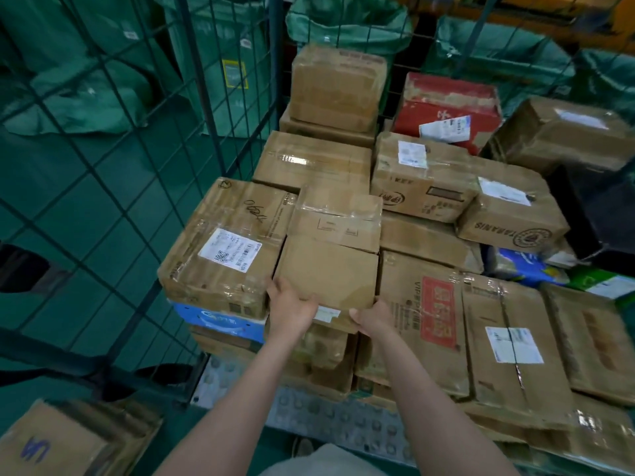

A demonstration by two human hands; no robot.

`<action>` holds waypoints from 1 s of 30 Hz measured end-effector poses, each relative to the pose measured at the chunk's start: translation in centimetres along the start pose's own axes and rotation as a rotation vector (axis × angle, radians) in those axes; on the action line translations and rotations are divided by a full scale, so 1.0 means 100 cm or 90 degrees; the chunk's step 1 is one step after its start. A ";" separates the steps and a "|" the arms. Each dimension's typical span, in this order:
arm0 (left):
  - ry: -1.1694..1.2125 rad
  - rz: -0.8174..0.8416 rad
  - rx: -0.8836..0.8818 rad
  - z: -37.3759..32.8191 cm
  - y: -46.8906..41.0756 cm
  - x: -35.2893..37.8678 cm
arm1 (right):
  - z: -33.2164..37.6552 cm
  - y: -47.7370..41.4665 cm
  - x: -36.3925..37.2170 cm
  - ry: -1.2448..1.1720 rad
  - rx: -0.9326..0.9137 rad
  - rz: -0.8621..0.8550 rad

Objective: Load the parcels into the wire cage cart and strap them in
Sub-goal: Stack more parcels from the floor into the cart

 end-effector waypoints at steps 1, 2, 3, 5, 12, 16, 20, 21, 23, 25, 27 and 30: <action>-0.003 -0.003 0.011 -0.001 0.000 0.001 | 0.000 0.000 0.000 -0.007 -0.015 0.006; -0.005 0.000 0.012 0.000 0.000 0.001 | 0.000 0.000 0.001 -0.011 -0.020 0.013; -0.009 0.006 0.005 0.001 0.000 0.001 | 0.001 0.003 0.001 -0.014 -0.032 0.019; -0.010 0.014 -0.015 0.003 0.001 -0.001 | 0.000 0.010 0.000 0.023 -0.054 0.010; 0.043 -0.024 -0.022 0.016 0.022 -0.014 | 0.006 0.045 -0.016 0.091 -0.152 -0.173; 0.062 -0.050 -0.052 0.036 0.039 -0.034 | 0.024 0.077 0.006 0.063 -0.282 -0.167; 0.100 -0.137 -0.122 0.074 0.070 -0.070 | 0.033 0.109 0.074 0.139 -0.372 -0.003; 0.112 -0.165 -0.129 0.082 0.081 -0.081 | 0.029 0.116 0.094 0.175 -0.371 0.051; 0.150 -0.227 -0.161 0.104 0.104 -0.101 | 0.018 0.132 0.137 0.247 -0.352 0.158; 0.215 -0.295 -0.202 0.130 0.129 -0.118 | 0.005 0.151 0.175 0.309 -0.352 0.231; 0.253 -0.337 -0.218 0.149 0.150 -0.131 | -0.006 0.166 0.202 0.357 -0.361 0.269; 0.274 -0.389 -0.269 0.190 0.192 -0.152 | -0.029 0.194 0.240 0.390 -0.362 0.302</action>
Point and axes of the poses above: each hand's wrist, its own y-axis away from the middle knuckle, its own x-axis out of the palm, z = x × y, the point moved 7 cm from there along -y, towards the middle knuckle, and after that the axes turned 14 degrees about x, right-handed, at the moved point
